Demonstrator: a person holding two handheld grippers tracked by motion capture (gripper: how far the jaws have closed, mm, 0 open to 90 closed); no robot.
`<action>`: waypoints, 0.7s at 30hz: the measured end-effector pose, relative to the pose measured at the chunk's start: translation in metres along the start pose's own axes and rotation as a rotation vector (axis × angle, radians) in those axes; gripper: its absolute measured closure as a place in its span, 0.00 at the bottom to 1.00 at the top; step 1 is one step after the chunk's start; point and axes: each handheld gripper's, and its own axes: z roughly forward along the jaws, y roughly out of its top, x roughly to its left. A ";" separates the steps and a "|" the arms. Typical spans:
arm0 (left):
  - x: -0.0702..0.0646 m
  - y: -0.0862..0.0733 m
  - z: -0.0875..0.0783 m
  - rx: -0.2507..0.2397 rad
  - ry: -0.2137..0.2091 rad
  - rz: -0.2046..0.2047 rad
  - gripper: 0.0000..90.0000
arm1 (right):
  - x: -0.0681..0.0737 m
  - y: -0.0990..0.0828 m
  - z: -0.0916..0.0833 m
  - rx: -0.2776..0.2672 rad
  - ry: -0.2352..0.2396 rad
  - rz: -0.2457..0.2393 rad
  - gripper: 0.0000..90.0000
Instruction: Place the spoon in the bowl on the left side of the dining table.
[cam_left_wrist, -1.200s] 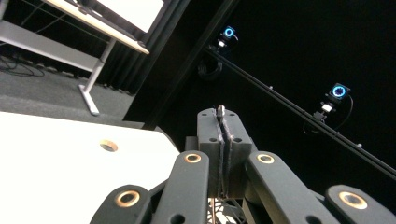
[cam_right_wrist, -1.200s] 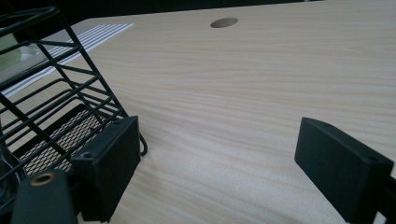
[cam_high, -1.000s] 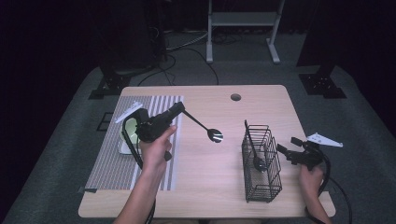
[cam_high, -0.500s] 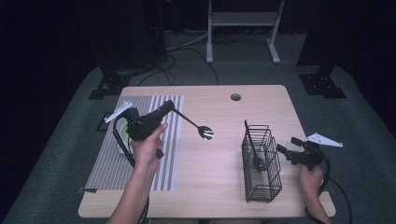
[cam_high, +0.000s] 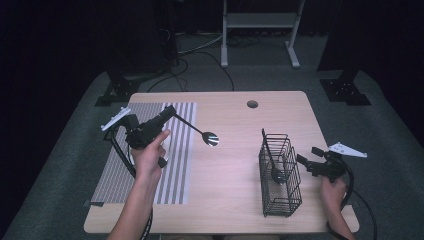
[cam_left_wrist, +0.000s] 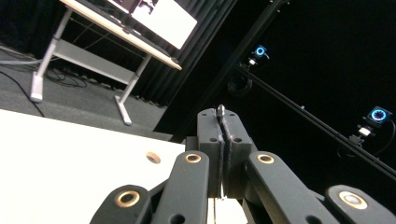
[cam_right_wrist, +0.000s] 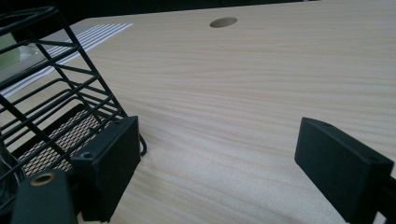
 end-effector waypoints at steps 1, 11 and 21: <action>0.001 0.001 -0.001 -0.002 0.005 -0.001 0.99 | 0.000 0.000 0.000 0.000 0.000 0.000 0.15; 0.012 0.005 -0.005 -0.013 0.042 -0.011 0.99 | 0.000 0.000 0.000 0.005 -0.002 0.000 0.15; 0.022 0.011 -0.013 -0.030 0.076 -0.019 0.99 | 0.000 0.000 0.000 0.005 -0.002 0.001 0.15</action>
